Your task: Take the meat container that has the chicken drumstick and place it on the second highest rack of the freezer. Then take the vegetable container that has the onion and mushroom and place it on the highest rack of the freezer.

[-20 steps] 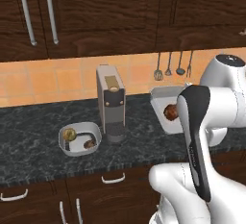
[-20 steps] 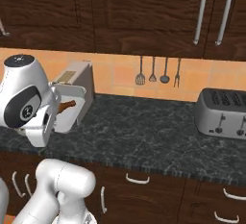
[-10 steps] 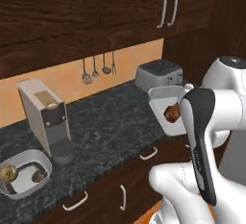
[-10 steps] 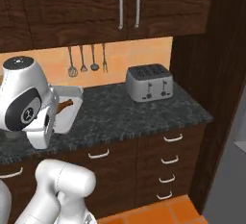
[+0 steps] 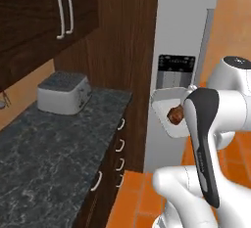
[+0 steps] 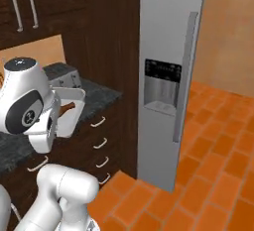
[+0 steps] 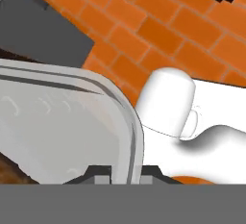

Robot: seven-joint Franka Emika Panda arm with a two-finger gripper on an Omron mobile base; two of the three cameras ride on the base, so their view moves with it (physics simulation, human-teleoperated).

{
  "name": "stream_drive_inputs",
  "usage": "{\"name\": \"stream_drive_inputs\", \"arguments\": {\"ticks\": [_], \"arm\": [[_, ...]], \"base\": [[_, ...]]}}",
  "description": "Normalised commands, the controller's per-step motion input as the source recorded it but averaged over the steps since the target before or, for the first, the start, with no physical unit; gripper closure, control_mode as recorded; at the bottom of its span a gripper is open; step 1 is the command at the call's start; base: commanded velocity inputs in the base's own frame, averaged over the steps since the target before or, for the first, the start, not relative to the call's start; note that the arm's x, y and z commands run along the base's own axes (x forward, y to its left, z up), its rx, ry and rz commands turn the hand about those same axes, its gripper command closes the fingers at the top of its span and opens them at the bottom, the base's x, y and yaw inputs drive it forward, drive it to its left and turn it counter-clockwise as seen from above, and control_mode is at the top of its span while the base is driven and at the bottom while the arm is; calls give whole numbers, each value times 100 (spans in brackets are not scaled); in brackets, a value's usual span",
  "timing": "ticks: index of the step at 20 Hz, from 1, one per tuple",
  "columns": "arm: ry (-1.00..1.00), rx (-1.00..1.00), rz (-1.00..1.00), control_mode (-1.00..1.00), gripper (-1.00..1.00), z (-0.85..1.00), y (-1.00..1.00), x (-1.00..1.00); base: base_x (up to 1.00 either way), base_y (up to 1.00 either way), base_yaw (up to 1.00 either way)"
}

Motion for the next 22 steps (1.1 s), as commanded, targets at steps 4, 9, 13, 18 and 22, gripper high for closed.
{"name": "stream_drive_inputs", "arguments": {"ticks": [4, 9, 13, 18, 22], "arm": [[0, 0, 0, 100, 100, 0, 0, 0], [0, 0, 0, 100, 100, 0, 0, 0], [0, 0, 0, 100, 100, 0, 0, 0], [0, 0, 0, 100, 100, 0, 0, 0], [0, 0, 0, 100, 100, 0, 0, 0]], "base": [[-3, -18, -84], [0, -37, -82], [13, -62, -43], [62, -63, -3], [88, -44, 2]]}}
